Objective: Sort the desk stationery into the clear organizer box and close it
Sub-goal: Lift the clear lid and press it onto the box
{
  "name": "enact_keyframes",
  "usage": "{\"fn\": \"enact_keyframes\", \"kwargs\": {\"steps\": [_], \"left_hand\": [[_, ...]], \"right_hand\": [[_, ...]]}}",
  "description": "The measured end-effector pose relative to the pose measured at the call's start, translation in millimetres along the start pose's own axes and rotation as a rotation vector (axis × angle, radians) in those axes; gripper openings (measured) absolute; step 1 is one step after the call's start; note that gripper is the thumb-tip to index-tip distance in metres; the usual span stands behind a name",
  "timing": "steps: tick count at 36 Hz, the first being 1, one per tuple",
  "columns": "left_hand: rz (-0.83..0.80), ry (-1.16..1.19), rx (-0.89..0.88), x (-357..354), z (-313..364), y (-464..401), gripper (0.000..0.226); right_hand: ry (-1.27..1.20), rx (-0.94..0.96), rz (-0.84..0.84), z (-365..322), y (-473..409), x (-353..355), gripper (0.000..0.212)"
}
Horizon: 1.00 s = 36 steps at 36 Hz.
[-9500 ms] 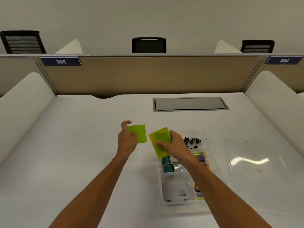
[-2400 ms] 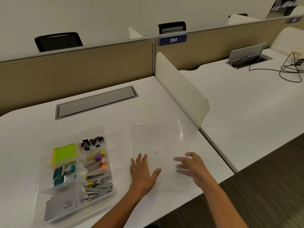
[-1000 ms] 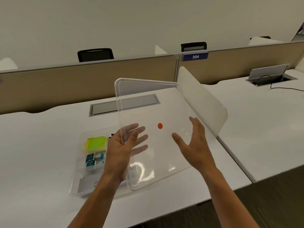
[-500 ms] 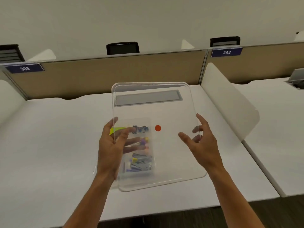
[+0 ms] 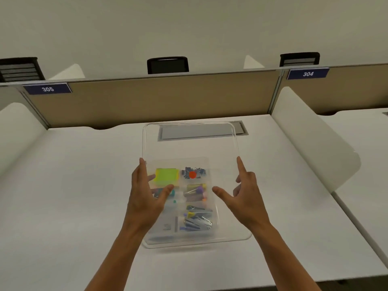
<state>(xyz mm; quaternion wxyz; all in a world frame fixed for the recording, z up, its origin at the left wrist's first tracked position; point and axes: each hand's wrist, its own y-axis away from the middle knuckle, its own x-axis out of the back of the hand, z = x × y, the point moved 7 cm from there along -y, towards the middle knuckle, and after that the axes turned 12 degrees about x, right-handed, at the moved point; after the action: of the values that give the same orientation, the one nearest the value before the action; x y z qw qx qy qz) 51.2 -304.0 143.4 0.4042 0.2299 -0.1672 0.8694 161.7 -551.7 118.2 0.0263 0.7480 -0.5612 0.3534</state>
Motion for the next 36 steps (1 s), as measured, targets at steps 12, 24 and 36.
{"fn": "enact_keyframes", "kwargs": {"steps": [12,24,36], "left_hand": [[-0.085,-0.052,0.120,0,-55,-37,0.102],[-0.151,-0.130,0.212,-21,-104,-63,0.099],[-0.247,-0.128,0.300,-45,-139,-75,0.095]], "right_hand": [[0.018,-0.088,-0.075,5,-13,-58,0.106],[0.044,-0.238,-0.152,29,-10,-98,0.102],[-0.005,-0.297,-0.207,50,-9,-126,0.088]]}}
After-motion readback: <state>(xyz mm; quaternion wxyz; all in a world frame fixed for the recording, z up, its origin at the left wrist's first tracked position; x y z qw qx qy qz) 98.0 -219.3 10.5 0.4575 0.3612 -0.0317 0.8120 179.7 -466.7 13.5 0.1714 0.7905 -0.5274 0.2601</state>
